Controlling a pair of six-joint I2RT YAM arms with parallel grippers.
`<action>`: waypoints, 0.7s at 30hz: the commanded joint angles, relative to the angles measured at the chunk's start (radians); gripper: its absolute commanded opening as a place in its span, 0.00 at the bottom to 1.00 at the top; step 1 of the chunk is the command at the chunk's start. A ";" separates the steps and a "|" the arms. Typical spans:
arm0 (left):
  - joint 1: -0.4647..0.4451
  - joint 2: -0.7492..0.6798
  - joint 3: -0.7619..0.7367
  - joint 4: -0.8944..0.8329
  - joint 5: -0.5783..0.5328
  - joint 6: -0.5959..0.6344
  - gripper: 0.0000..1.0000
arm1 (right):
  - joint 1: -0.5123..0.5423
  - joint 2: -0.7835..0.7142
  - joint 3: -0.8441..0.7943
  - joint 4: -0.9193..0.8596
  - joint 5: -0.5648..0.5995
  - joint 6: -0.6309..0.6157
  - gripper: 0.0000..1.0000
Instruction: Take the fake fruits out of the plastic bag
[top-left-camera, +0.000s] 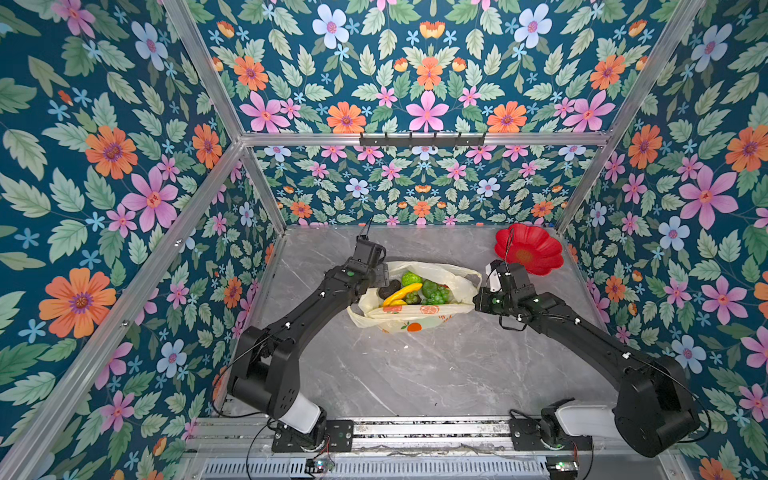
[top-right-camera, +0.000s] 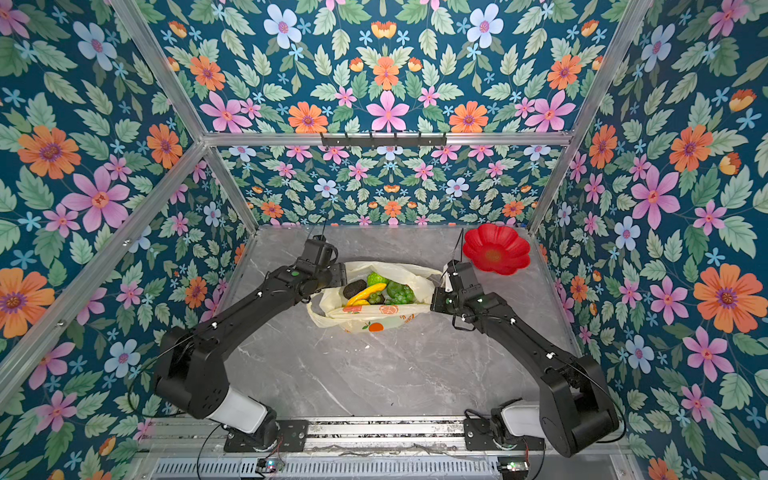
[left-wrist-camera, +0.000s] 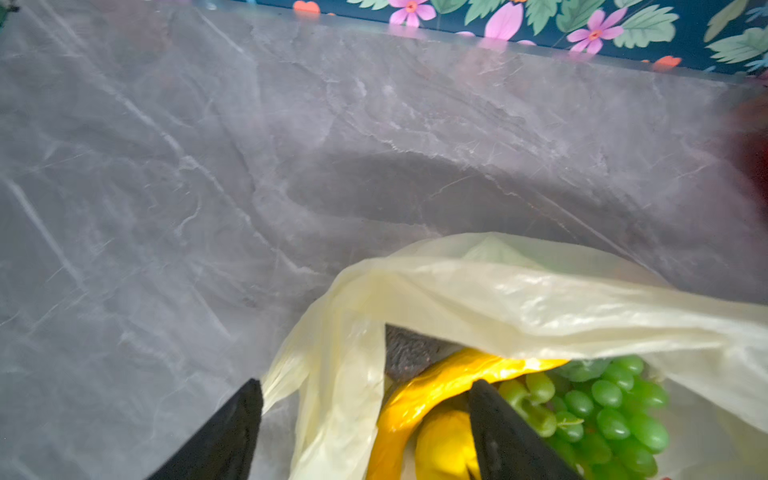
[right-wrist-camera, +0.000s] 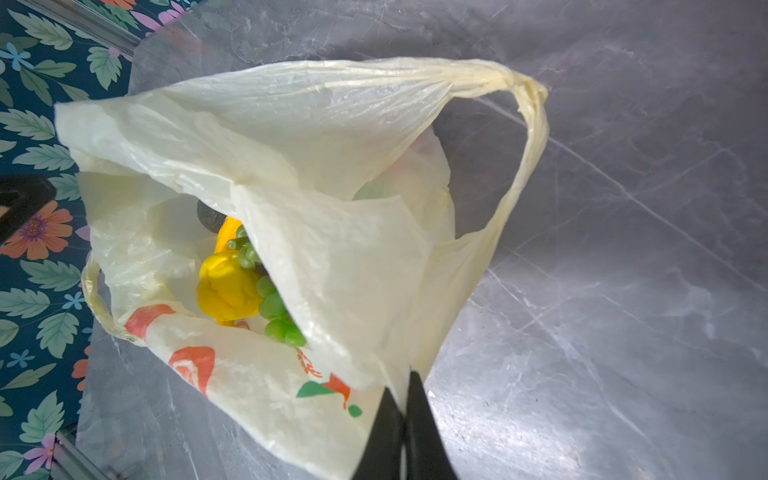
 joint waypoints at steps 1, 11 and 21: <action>-0.012 -0.041 -0.063 -0.047 -0.067 -0.056 0.85 | 0.003 -0.019 -0.007 0.023 -0.015 0.019 0.00; 0.159 0.028 -0.241 0.140 0.194 -0.120 0.33 | -0.052 -0.018 -0.055 0.076 -0.071 0.046 0.00; 0.208 -0.026 -0.295 0.284 0.342 -0.101 0.00 | -0.076 -0.001 -0.105 0.127 -0.171 0.071 0.00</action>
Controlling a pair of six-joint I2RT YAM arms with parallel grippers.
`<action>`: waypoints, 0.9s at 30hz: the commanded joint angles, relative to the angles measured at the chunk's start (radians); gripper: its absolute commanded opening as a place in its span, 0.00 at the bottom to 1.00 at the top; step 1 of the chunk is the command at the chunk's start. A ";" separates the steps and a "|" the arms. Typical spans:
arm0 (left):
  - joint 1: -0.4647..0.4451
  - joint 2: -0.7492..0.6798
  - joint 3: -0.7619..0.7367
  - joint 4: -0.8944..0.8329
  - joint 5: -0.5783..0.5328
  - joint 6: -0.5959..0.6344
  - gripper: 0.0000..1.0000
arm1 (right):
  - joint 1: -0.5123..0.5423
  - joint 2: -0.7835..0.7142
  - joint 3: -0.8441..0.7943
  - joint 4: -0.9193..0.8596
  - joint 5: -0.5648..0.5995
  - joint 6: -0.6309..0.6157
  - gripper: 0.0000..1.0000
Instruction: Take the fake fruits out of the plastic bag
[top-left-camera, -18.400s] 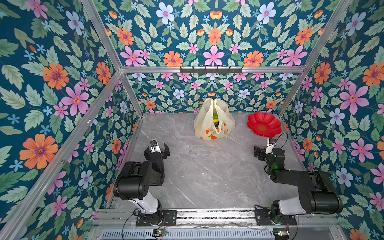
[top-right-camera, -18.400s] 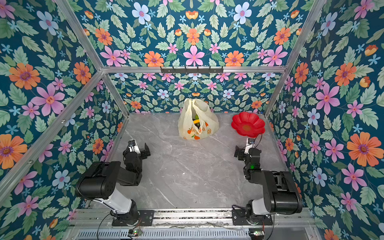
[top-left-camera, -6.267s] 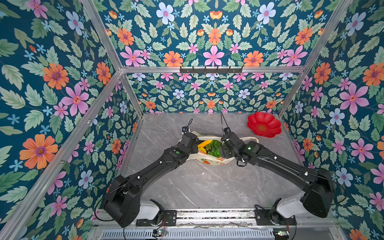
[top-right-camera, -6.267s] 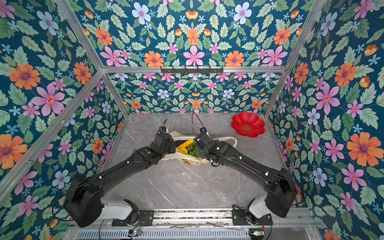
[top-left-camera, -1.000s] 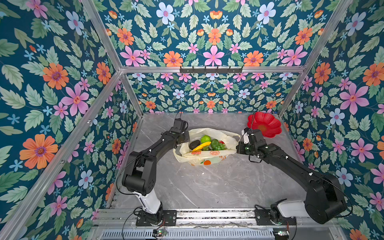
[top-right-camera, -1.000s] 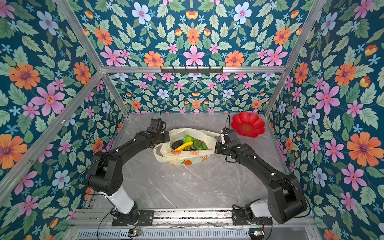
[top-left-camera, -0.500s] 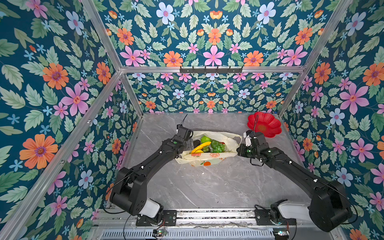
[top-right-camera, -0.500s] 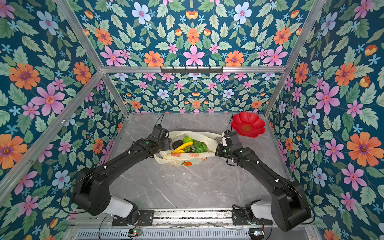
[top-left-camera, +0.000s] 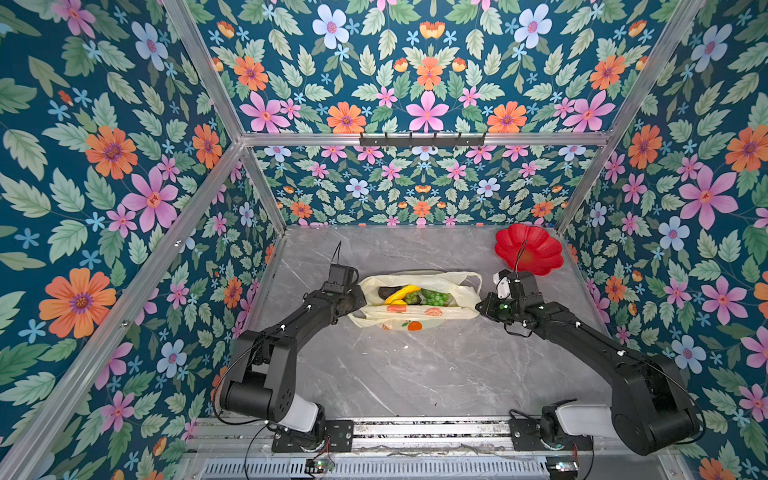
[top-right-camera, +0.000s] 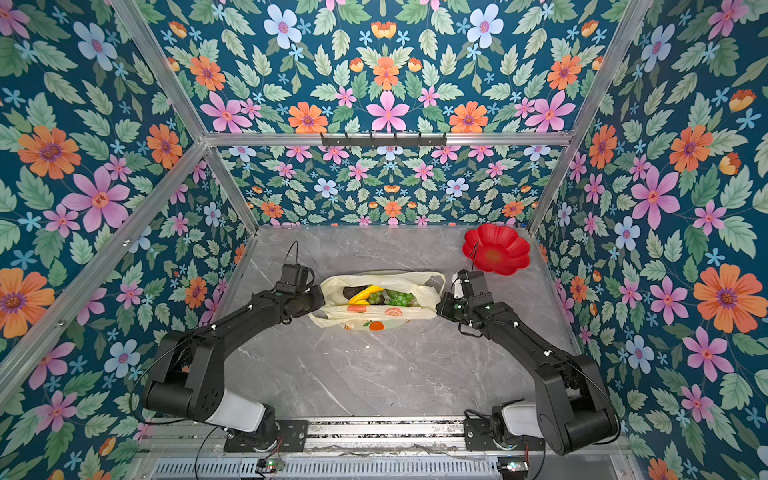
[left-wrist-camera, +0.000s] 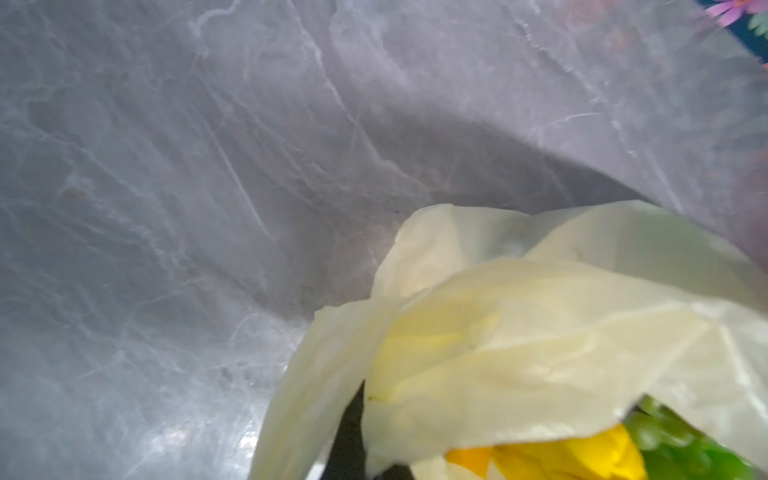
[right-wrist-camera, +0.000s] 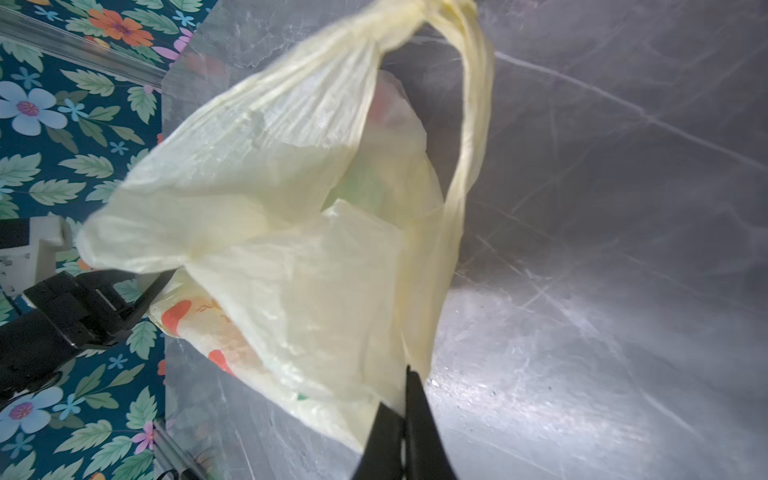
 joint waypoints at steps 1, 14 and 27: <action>-0.013 -0.012 0.008 0.060 0.051 0.031 0.00 | 0.045 -0.023 0.042 -0.050 0.059 -0.058 0.03; -0.073 -0.001 0.080 0.007 -0.033 0.098 0.00 | 0.225 -0.015 0.351 -0.380 0.521 -0.483 0.80; -0.092 0.054 0.171 -0.042 -0.068 0.110 0.00 | 0.403 0.339 0.546 -0.179 0.707 -0.790 0.80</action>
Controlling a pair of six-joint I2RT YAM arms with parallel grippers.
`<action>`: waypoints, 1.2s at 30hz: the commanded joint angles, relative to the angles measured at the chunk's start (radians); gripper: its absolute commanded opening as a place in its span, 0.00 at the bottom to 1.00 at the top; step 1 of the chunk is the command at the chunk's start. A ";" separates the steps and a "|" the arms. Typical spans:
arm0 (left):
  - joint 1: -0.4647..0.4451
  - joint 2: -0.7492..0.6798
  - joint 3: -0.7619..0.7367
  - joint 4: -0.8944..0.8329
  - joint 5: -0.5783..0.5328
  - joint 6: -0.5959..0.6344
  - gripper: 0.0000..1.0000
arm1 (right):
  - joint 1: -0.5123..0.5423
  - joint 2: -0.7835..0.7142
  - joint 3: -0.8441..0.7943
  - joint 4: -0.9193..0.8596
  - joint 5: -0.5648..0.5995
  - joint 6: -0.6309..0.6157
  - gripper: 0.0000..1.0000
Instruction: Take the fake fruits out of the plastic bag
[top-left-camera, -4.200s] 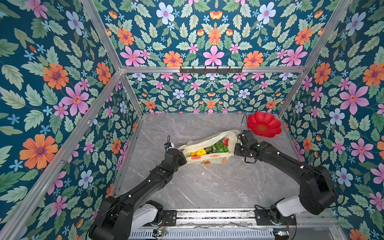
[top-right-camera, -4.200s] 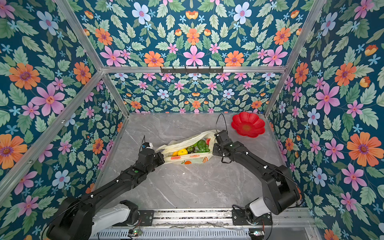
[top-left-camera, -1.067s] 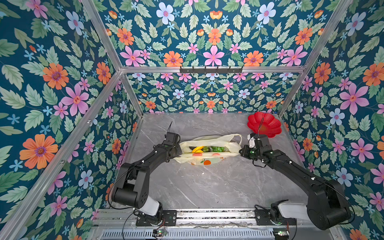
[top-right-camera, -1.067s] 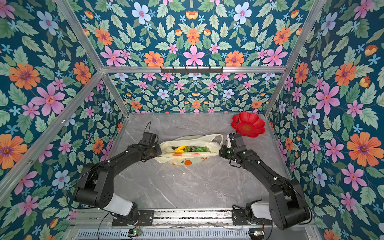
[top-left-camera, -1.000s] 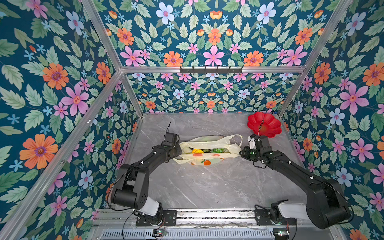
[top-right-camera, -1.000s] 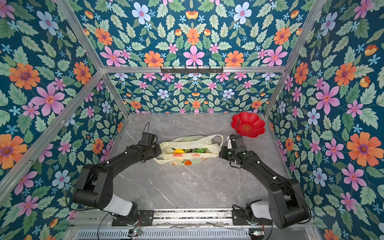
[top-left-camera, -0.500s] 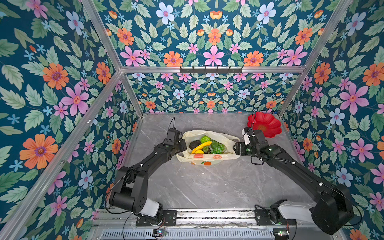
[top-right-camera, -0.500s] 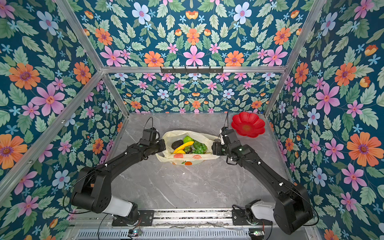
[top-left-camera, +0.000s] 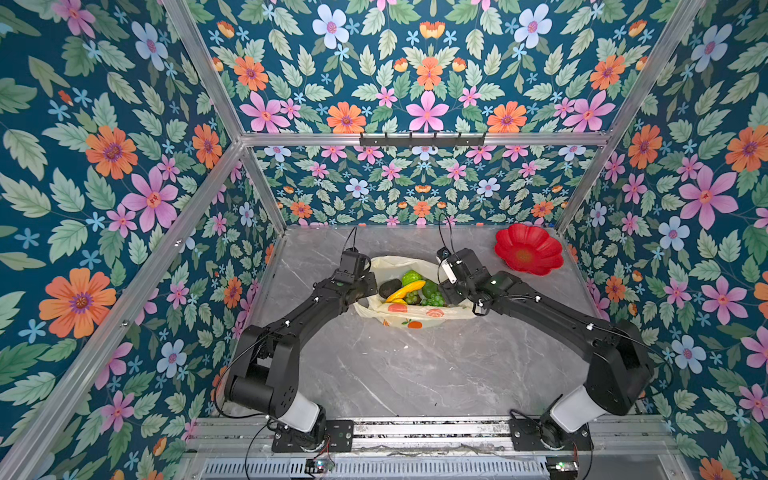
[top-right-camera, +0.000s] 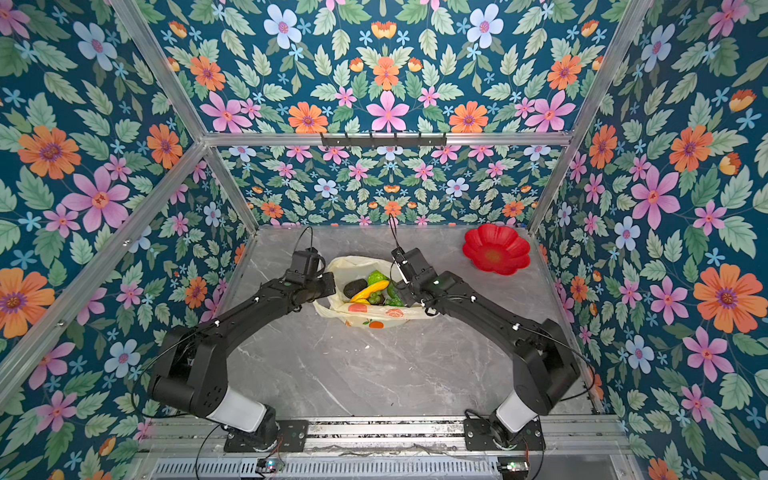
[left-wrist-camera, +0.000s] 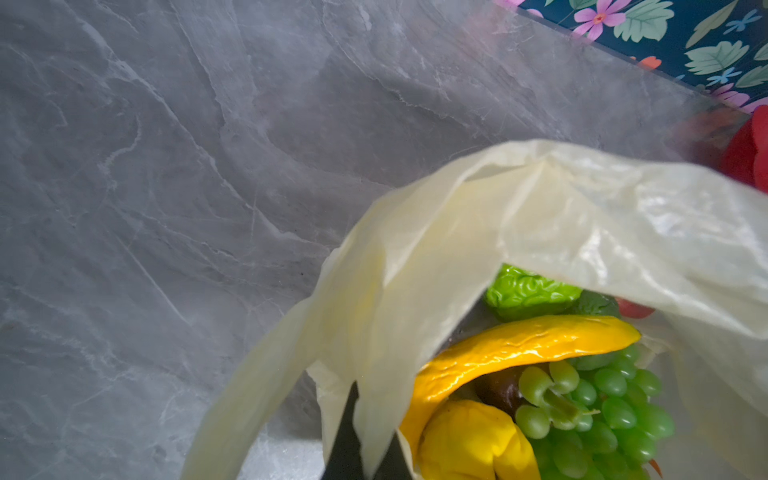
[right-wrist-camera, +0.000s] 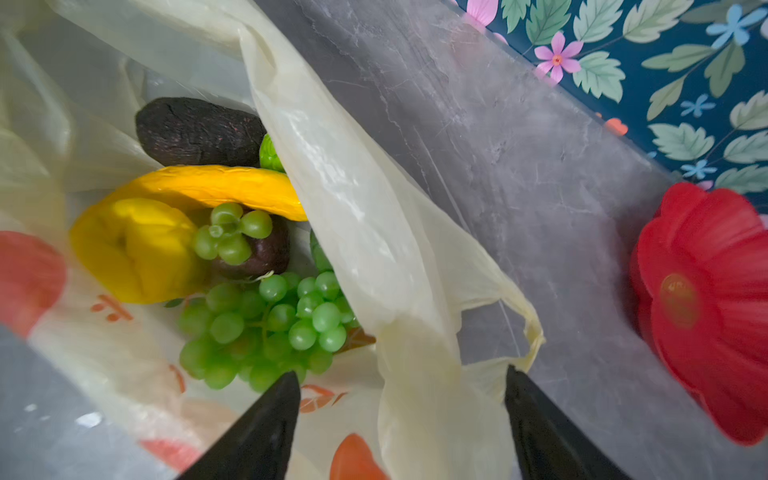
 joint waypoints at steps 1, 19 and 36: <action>-0.001 0.008 0.018 -0.020 -0.023 0.016 0.00 | 0.007 0.078 0.030 0.077 0.073 -0.084 0.80; 0.101 0.009 -0.087 0.060 0.016 0.041 0.00 | -0.208 0.329 0.294 -0.064 -0.338 0.083 0.00; 0.035 0.069 0.086 -0.121 -0.153 -0.003 0.66 | -0.342 0.312 0.242 -0.033 -0.722 0.336 0.00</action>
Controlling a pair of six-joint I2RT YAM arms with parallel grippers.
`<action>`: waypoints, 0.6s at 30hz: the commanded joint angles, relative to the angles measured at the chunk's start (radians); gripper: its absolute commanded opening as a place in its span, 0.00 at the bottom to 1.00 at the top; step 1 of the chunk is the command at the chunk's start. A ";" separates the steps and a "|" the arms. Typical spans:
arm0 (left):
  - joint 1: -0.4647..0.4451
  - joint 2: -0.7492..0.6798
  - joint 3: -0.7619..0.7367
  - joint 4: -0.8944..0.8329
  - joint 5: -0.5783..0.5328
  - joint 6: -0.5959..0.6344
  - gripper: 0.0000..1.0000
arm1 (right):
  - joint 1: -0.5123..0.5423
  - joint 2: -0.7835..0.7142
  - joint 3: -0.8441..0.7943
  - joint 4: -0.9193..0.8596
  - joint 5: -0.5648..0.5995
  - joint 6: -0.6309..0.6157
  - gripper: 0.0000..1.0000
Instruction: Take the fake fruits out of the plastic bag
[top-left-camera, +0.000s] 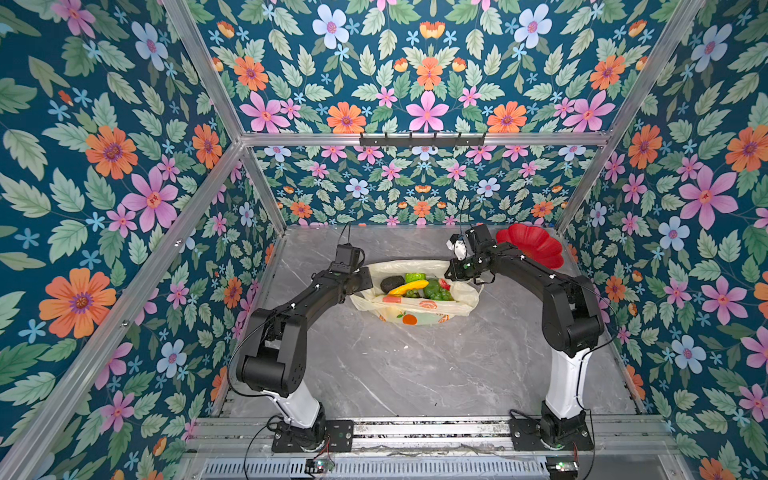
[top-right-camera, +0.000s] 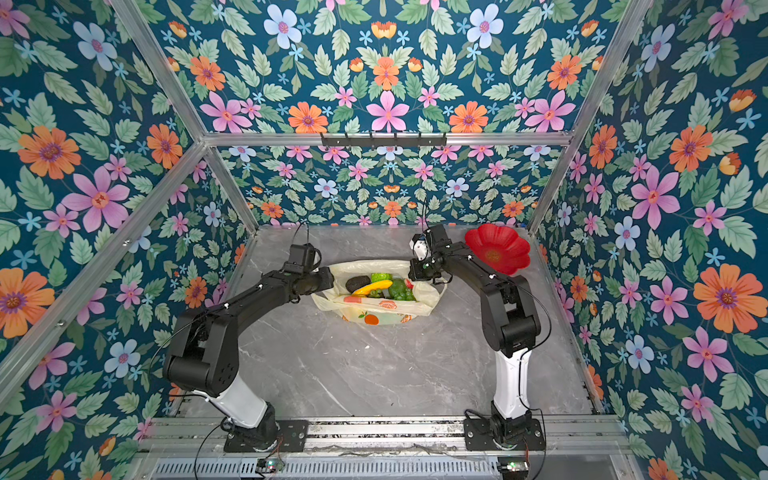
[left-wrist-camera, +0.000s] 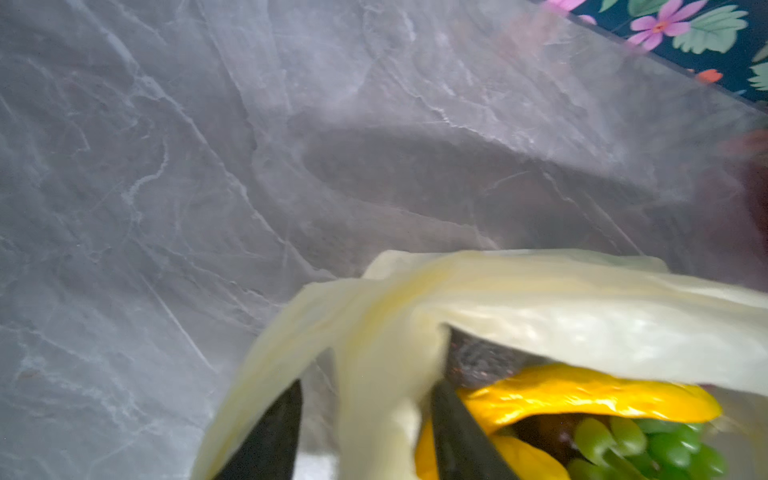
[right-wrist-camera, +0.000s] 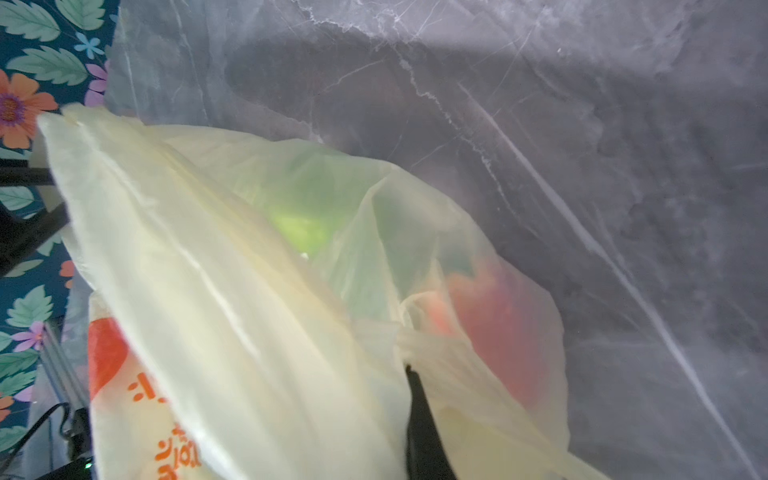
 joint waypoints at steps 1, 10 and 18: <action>-0.027 -0.042 -0.002 -0.115 -0.166 -0.057 0.71 | 0.002 -0.051 -0.048 0.061 0.002 0.088 0.00; -0.155 -0.080 -0.067 -0.118 -0.191 -0.174 0.85 | 0.033 -0.133 -0.148 0.114 0.101 0.133 0.00; -0.159 -0.070 -0.189 -0.049 -0.151 -0.225 0.79 | 0.034 -0.147 -0.174 0.141 0.158 0.199 0.00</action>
